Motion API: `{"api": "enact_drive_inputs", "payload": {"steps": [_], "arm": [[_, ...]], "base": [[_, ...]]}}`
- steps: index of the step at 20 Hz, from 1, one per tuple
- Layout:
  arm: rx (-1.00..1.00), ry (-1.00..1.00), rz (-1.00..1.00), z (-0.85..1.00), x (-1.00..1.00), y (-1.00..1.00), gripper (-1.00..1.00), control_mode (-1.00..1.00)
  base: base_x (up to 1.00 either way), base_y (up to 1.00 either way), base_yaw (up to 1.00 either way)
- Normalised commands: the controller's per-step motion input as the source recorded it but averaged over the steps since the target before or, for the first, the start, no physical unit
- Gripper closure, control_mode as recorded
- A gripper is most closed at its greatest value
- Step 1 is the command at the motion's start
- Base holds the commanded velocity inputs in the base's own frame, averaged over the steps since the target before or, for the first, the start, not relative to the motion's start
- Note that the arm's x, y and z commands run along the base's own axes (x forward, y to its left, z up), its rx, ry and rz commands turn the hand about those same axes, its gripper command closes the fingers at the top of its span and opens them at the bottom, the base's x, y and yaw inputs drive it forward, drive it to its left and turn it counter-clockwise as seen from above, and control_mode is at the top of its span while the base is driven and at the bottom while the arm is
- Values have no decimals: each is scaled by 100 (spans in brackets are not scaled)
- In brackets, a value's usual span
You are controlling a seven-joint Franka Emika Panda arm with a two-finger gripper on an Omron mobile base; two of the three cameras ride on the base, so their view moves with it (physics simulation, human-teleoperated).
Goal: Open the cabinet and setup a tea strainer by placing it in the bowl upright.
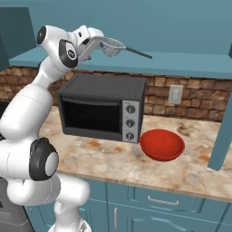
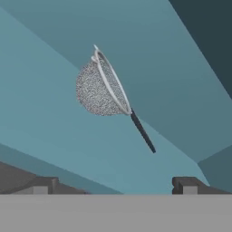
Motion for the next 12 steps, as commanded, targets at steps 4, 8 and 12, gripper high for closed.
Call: {"api": "enact_drive_inputs", "payload": {"steps": [4, 8, 12], "arm": [[0, 0, 5, 1, 30, 0, -100, -100], [0, 6, 4, 0, 28, 0, -100, -100], [0, 10, 2, 0, 28, -5, -100, -100]], "base": [[0, 0, 0], [0, 0, 0], [0, 0, 0]]}}
